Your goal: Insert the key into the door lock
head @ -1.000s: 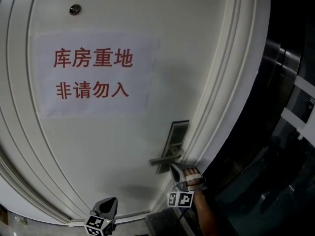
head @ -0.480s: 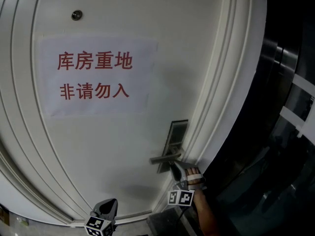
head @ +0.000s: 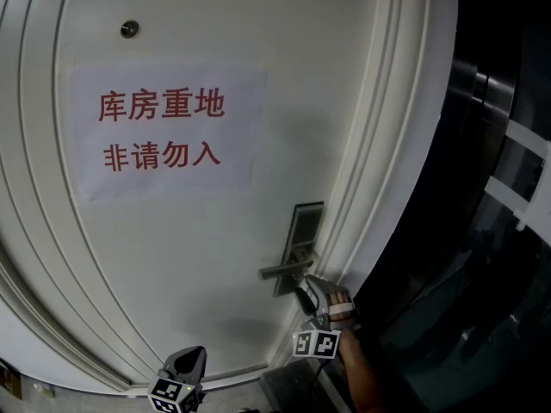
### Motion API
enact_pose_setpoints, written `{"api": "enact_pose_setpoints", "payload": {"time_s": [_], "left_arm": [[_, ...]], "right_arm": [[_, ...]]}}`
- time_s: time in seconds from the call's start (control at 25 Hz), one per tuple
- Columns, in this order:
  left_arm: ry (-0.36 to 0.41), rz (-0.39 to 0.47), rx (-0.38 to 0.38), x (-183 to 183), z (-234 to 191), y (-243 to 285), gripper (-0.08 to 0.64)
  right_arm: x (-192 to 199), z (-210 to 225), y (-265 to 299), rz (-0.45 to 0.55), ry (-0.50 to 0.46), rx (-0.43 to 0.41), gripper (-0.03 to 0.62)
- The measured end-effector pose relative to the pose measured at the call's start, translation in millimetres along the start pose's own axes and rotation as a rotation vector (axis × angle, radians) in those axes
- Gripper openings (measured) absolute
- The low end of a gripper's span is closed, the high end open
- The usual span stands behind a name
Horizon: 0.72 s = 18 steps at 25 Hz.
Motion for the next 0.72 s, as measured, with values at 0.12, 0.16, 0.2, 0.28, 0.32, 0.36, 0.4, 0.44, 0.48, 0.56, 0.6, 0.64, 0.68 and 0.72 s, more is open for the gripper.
{"api": "enact_pose_setpoints", "payload": {"time_s": [0.12, 0.16, 0.2, 0.28, 0.32, 0.36, 0.4, 0.44, 0.48, 0.56, 0.6, 0.64, 0.68, 0.72], "left_arm": [[0.003, -0.002, 0.003, 1.5, 1.5, -3.1, 0.002], [0.004, -0.002, 0.003, 1.9, 1.9, -4.2, 0.002], [0.005, -0.003, 0.004, 2.4, 2.4, -5.3, 0.002], [0.009, -0.005, 0.007, 3.4, 3.7, -7.4, 0.002], [0.011, -0.006, 0.01, 3.5, 4.5, -8.6, 0.002], [0.014, -0.006, 0.013, 3.5, 5.5, -9.8, 0.002], [0.016, -0.008, 0.017, 3.6, 6.6, -10.9, 0.002], [0.019, -0.009, 0.021, 3.8, 7.8, -12.1, 0.002], [0.021, -0.01, 0.025, 4.1, 9.1, -13.0, 0.002], [0.026, -0.006, 0.031, 7.2, 9.7, -13.3, 0.002], [0.03, -0.003, 0.034, 9.7, 9.2, -12.6, 0.002], [0.036, 0.0, 0.039, 10.9, 9.5, -12.3, 0.002], [0.042, 0.001, 0.046, 10.6, 10.9, -12.9, 0.002], [0.049, 0.002, 0.052, 10.0, 12.5, -14.2, 0.002]], "right_arm": [[0.0, 0.9, -8.5, 0.01, 0.048, -0.02, 0.2], [0.1, 0.8, -11.3, 0.011, 0.057, -0.022, 0.184], [0.1, 0.7, -14.1, 0.012, 0.065, -0.024, 0.17], [0.1, -0.5, -20.3, 0.015, 0.084, -0.035, 0.137], [-0.1, -1.2, -23.6, 0.018, 0.094, -0.044, 0.118], [-0.6, -2.0, -27.0, 0.02, 0.103, -0.05, 0.097], [-1.0, -2.9, -30.4, 0.023, 0.111, -0.054, 0.081], [-1.2, -4.0, -34.0, 0.025, 0.119, -0.056, 0.073], [-1.2, -5.0, -37.5, 0.025, 0.128, -0.059, 0.058], [-0.9, -5.8, -44.4, 0.022, 0.154, -0.061, 0.039], [-0.9, -5.7, -47.8, 0.019, 0.168, -0.061, 0.026], [-1.0, -5.5, -51.4, 0.016, 0.181, -0.059, 0.006], [-1.1, -5.6, -55.2, 0.014, 0.193, -0.059, 0.002], [-1.3, -6.1, -59.3, 0.012, 0.204, -0.059, 0.002]]}}
Point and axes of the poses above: the fingertips, and each gripper's own axes: y forward along the fingers, z to its right, x out of its underside, the point moved 6 cm from there along -y, backward along the fingers, and after that the axes turned 15 degrees about -z, right-handed, at the moved point
